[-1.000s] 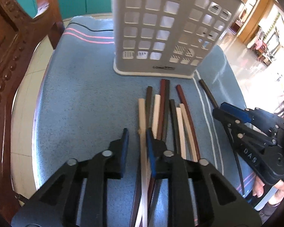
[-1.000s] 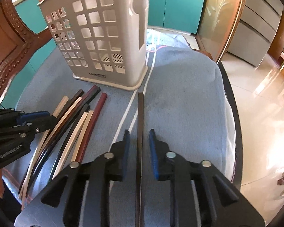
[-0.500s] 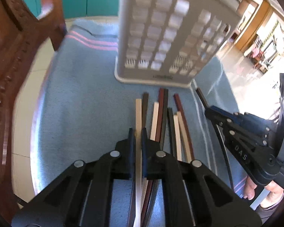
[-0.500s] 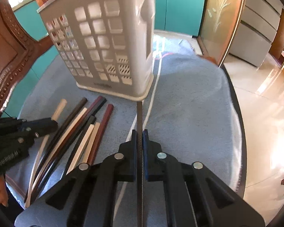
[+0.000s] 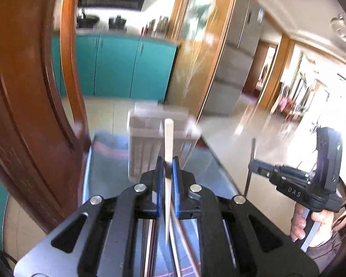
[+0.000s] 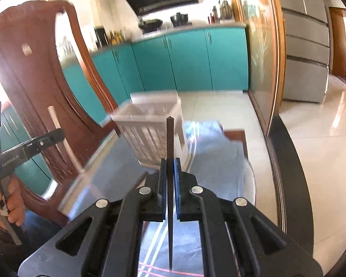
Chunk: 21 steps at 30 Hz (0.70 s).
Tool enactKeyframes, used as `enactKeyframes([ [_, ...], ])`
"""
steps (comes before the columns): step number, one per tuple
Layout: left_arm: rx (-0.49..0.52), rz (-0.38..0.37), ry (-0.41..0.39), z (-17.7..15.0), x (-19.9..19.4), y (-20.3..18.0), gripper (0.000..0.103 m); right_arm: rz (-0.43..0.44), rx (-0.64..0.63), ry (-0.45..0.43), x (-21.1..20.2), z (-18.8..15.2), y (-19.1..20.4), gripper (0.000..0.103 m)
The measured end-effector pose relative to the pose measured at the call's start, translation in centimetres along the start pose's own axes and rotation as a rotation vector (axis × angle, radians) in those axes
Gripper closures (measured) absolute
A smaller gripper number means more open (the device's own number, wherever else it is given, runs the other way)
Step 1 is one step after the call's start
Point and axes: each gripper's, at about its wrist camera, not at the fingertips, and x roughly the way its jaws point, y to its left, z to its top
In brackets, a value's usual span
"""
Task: Organize utensils
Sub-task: 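Lift both chopsticks over the white holder and open the right tool to drop its chopstick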
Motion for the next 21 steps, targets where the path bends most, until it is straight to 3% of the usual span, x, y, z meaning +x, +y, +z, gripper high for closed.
enactKeyframes([
  [6, -0.020, -0.001, -0.213, 7.2, -4.2, 0.0, 0.095, 0.056, 0.008, -0.169, -3.5, 6.5, 1.2, 0.096],
  [11, -0.120, 0.006, -0.334, 11.5, -3.7, 1.2, 0.095, 0.055, 0.062, -0.338, -3.8, 11.1, 1.7, 0.096],
  [16, -0.141, 0.096, -0.463, 10.9, -1.0, 1.8, 0.095, -0.050, 0.054, -0.496, -2.6, 10.0, 2.5, 0.096],
  [18, -0.147, 0.123, -0.482, 10.6, -0.3, 2.0, 0.095, -0.104, 0.036, -0.488, -1.1, 9.9, 2.5, 0.096],
  [21, -0.165, 0.132, -0.497, 10.3, 0.4, 2.4, 0.095, -0.104, 0.000, -0.390, 1.8, 9.7, 2.4, 0.096],
])
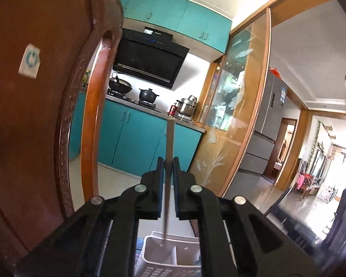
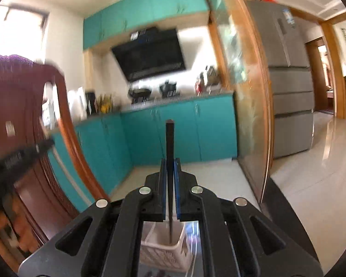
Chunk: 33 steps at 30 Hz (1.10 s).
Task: Organize utensils
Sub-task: 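Lift both chopsticks over the white holder and open the right tool to drop its chopstick, then lower the light chopstick into the white holder and open the left tool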
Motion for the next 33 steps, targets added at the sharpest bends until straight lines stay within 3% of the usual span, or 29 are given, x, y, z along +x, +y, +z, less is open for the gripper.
enactKeyframes([
  [8, 0.032, 0.067, -0.031, -1.3, 0.9, 0.0, 0.095, 0.005, -0.029, 0.155, 2.3, -3.4, 0.3, 0.096],
  [13, 0.088, 0.104, 0.028, -3.8, 3.1, -0.4, 0.095, -0.016, -0.043, 0.153, 1.3, -3.8, 0.1, 0.093],
  [17, 0.055, 0.091, 0.021, -3.1, 2.8, -0.1, 0.095, -0.028, -0.039, 0.135, 0.8, -3.4, -0.7, 0.093],
  [18, 0.044, 0.083, 0.012, -2.7, 2.5, 0.0, 0.095, -0.036, -0.033, 0.149, 0.9, -3.3, -0.8, 0.089],
  [20, 0.023, 0.064, -0.009, -2.1, 1.6, 0.1, 0.095, -0.035, -0.001, 0.155, 0.7, -3.3, -1.6, 0.067],
  [21, 0.014, 0.056, -0.033, -1.5, 1.0, 0.1, 0.095, -0.034, 0.018, 0.134, 0.2, -3.3, -1.9, 0.049],
  [22, 0.010, 0.055, -0.056, -1.1, 0.7, 0.1, 0.095, -0.040, 0.028, 0.118, -0.1, -3.2, -2.1, 0.043],
  [26, 0.016, 0.084, -0.141, -0.2, -0.1, 0.0, 0.095, -0.037, -0.018, 0.102, -1.5, -3.0, -1.9, 0.043],
  [29, 0.027, 0.092, -0.131, -0.2, 0.8, -0.2, 0.095, 0.016, -0.149, 0.168, -1.9, -4.3, -0.1, 0.043],
  [33, 0.046, 0.092, -0.100, -0.4, 2.3, -0.7, 0.095, 0.114, -0.257, 0.304, -1.0, -8.8, 1.8, 0.043],
])
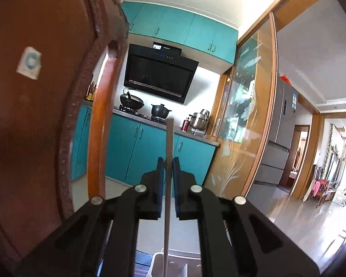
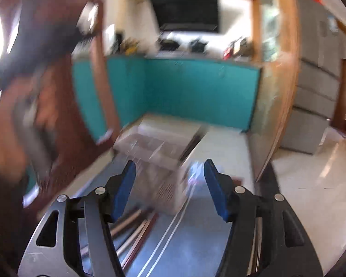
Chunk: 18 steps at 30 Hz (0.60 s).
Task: Organize utensils
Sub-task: 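Lower the light chopstick into the white holder and open the left tool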
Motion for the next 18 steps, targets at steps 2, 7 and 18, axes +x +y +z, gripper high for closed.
enactKeyframes([
  [2, 0.027, 0.005, 0.011, -0.3, 0.9, -0.7, 0.095, 0.036, 0.021, 0.066, 1.9, -1.6, 0.4, 0.043],
  [7, 0.064, 0.019, 0.102, -3.2, 3.4, -1.1, 0.095, 0.099, 0.077, 0.177, 5.3, -3.7, 0.1, 0.043],
  [18, 0.188, 0.034, 0.235, -7.8, 3.3, -1.6, 0.094, 0.059, 0.090, 0.291, 7.8, -5.6, -0.1, 0.043],
])
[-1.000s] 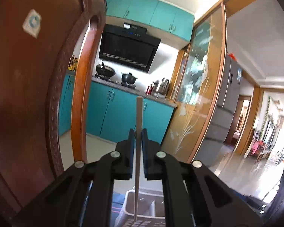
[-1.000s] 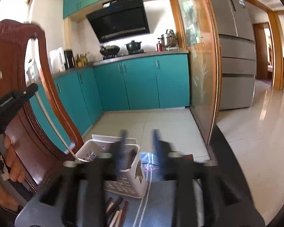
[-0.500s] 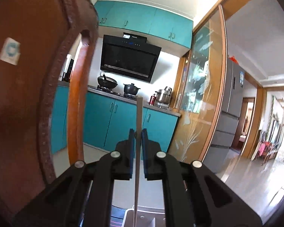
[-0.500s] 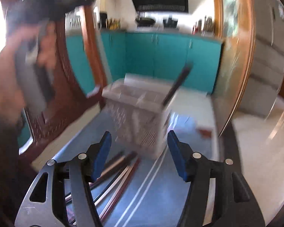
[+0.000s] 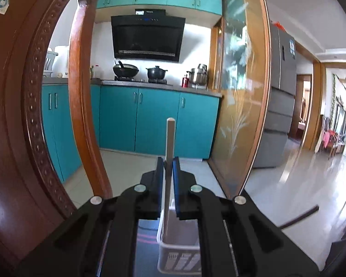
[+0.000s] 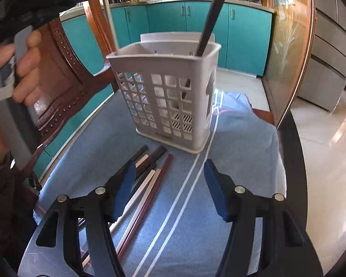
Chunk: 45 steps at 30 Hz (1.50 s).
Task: Organize utensils
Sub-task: 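Lower the light chopstick into the white holder and open the left tool, then bring both tools back down to the remaining chopsticks on the cloth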
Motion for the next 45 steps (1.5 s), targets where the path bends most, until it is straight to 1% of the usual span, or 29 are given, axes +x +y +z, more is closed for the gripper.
enactKeyframes([
  [5, 0.019, -0.008, 0.001, -0.4, -0.7, 0.1, 0.094, -0.002, -0.012, 0.022, 0.6, -0.5, 0.4, 0.043],
  [9, 0.028, -0.011, 0.007, -1.0, -1.6, 0.6, 0.087, -0.009, -0.023, 0.064, 1.6, -1.0, 0.9, 0.043],
  [12, 0.021, -0.027, 0.044, -1.7, -2.0, 1.0, 0.081, -0.037, -0.011, 0.136, 3.5, -1.7, 1.1, 0.044],
  [14, 0.021, -0.034, 0.086, -2.6, -2.2, 1.5, 0.078, -0.017, 0.015, 0.190, 4.8, -2.2, 1.1, 0.055],
  [15, 0.019, -0.039, 0.112, -2.9, -2.0, 1.6, 0.077, -0.016, 0.024, 0.223, 5.5, -2.5, 1.1, 0.066],
  [16, 0.013, -0.053, 0.156, -3.6, -1.9, 2.0, 0.077, -0.015, 0.032, 0.232, 5.9, -2.7, 1.1, 0.072],
  [17, 0.008, -0.066, 0.193, -4.1, -1.7, 2.2, 0.077, -0.006, 0.037, 0.224, 5.8, -2.7, 1.1, 0.078],
  [18, 0.003, -0.077, 0.230, -4.8, -1.6, 2.5, 0.077, 0.003, 0.034, 0.230, 5.8, -2.7, 1.2, 0.092],
  [19, -0.001, -0.089, 0.265, -5.4, -1.4, 2.8, 0.077, -0.005, 0.029, 0.238, 5.8, -2.7, 1.1, 0.097],
  [20, -0.006, -0.104, 0.310, -6.2, -1.1, 3.0, 0.077, -0.027, 0.025, 0.251, 5.9, -2.8, 1.0, 0.097],
  [21, -0.008, -0.113, 0.340, -6.8, -0.9, 3.2, 0.077, -0.041, 0.025, 0.259, 6.0, -2.9, 0.8, 0.099],
  [24, 0.024, -0.129, 0.474, -9.5, 0.0, 3.2, 0.077, -0.024, 0.067, 0.242, 5.8, -2.9, 0.0, 0.099],
  [26, 0.061, -0.117, 0.538, -11.0, 0.6, 2.9, 0.077, 0.011, 0.115, 0.229, 5.3, -2.7, -0.9, 0.096],
  [29, 0.106, -0.100, 0.605, -13.0, 1.3, 2.7, 0.077, 0.031, 0.147, 0.233, 5.7, -2.7, -1.0, 0.090],
  [31, 0.124, -0.084, 0.633, -14.0, 1.8, 2.8, 0.074, 0.021, 0.132, 0.229, 6.1, -2.6, -0.7, 0.083],
  [33, 0.129, -0.069, 0.650, -14.5, 2.1, 3.0, 0.069, -0.001, 0.123, 0.225, 6.3, -2.4, -0.2, 0.082],
  [35, 0.129, -0.055, 0.665, -15.4, 2.0, 3.5, 0.069, -0.015, 0.128, 0.219, 6.6, -2.4, 0.0, 0.080],
  [37, 0.132, -0.044, 0.682, -15.7, 2.1, 3.9, 0.068, -0.022, 0.130, 0.215, 6.7, -2.2, 0.2, 0.074],
  [38, 0.132, -0.041, 0.687, -15.8, 1.8, 4.2, 0.067, -0.028, 0.137, 0.212, 6.9, -1.9, 0.3, 0.073],
  [40, 0.123, -0.041, 0.694, -16.0, 1.7, 4.9, 0.065, -0.010, 0.158, 0.191, 6.4, -1.5, 0.5, 0.066],
  [42, 0.118, -0.045, 0.704, -16.2, 1.4, 5.4, 0.065, -0.002, 0.135, 0.197, 6.2, -1.3, 1.2, 0.065],
  [45, 0.117, -0.049, 0.711, -16.3, 1.7, 5.3, 0.064, -0.062, 0.077, 0.232, 7.1, -1.8, 2.7, 0.065],
])
